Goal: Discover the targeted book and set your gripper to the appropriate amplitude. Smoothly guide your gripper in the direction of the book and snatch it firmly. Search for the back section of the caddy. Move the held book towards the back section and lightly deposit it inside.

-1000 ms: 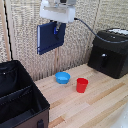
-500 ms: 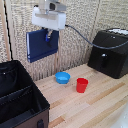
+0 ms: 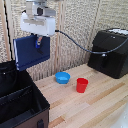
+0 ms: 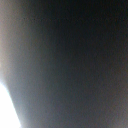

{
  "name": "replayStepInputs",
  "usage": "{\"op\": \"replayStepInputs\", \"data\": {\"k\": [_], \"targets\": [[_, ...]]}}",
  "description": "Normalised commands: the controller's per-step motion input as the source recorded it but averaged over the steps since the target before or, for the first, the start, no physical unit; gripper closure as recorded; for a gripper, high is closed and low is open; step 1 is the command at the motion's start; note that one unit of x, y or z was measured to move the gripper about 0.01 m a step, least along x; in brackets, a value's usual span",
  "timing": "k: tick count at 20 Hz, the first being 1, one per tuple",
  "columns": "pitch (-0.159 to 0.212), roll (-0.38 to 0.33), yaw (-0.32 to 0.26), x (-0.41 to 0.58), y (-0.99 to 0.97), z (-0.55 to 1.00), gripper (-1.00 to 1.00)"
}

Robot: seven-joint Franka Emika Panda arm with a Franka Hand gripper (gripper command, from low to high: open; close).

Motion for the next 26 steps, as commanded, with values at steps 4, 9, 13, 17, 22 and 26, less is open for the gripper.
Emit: {"op": "replayStepInputs", "data": {"k": [4, 9, 13, 17, 22, 26], "targets": [[0.026, 0.035, -0.036, 0.235, 0.78, 0.79, 1.00], [0.032, 0.030, -0.032, 0.257, 0.79, 0.78, 1.00], [0.054, 0.026, -0.027, 0.301, 0.82, 0.65, 1.00], [0.086, 0.020, -0.031, 0.371, 0.80, 0.34, 1.00], [0.077, -0.018, -0.031, 0.529, 0.64, -0.17, 1.00], [0.065, -0.066, -0.001, 0.426, 0.43, -0.32, 1.00]]}}
